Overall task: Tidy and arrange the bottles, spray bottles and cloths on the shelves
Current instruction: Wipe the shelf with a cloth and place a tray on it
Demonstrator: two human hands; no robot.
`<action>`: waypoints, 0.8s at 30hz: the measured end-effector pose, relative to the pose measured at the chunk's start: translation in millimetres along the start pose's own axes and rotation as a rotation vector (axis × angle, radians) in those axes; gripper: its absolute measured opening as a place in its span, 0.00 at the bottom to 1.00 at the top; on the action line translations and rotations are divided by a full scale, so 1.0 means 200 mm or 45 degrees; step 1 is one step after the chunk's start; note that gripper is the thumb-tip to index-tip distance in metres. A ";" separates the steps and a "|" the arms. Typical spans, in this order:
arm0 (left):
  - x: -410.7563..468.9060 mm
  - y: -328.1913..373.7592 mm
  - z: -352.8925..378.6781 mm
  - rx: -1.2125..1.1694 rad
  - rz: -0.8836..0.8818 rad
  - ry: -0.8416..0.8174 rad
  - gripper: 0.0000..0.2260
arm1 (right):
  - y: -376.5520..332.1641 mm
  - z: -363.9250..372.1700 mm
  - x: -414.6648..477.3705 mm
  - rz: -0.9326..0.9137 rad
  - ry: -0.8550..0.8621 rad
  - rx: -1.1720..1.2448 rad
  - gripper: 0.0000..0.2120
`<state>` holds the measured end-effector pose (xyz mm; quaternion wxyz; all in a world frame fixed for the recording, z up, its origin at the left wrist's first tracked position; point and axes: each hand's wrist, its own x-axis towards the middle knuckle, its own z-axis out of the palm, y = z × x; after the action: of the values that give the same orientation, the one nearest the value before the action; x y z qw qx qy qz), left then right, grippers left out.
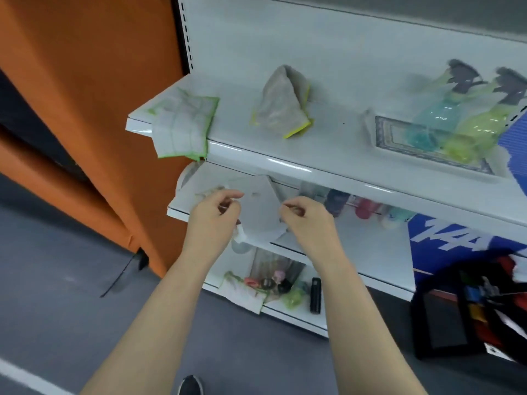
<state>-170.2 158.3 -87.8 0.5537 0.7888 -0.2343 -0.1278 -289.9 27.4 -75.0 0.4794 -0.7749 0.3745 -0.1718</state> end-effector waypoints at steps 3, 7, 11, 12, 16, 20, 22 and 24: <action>0.08 -0.16 -0.21 0.073 -0.025 -0.092 0.10 | -0.03 0.26 0.00 0.096 -0.030 0.011 0.05; 0.22 -0.35 -0.36 0.164 -0.097 -0.179 0.10 | 0.00 0.48 0.05 0.258 -0.011 0.043 0.06; 0.34 -0.51 -0.34 0.247 -0.144 -0.246 0.10 | 0.11 0.60 0.10 0.479 0.025 0.113 0.05; 0.38 -0.54 -0.33 0.284 -0.134 -0.281 0.10 | 0.14 0.62 0.13 0.511 0.033 0.100 0.05; 0.54 -0.70 -0.24 0.419 -0.117 -0.401 0.11 | 0.25 0.70 0.26 0.578 0.055 0.087 0.05; 0.69 -0.93 -0.12 0.493 -0.213 -0.414 0.15 | 0.39 0.80 0.44 0.596 -0.054 -0.049 0.14; 0.71 -1.02 -0.08 0.465 -0.329 -0.377 0.18 | 0.44 0.81 0.50 0.656 -0.004 -0.089 0.15; 0.76 -1.14 -0.03 0.384 -0.495 -0.250 0.19 | 0.52 0.85 0.58 0.787 0.104 -0.029 0.17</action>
<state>15.4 147.5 -288.9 0.3695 0.8764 -0.1474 -0.2715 -150.3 18.4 -259.4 0.4846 -0.6221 0.6133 -0.0446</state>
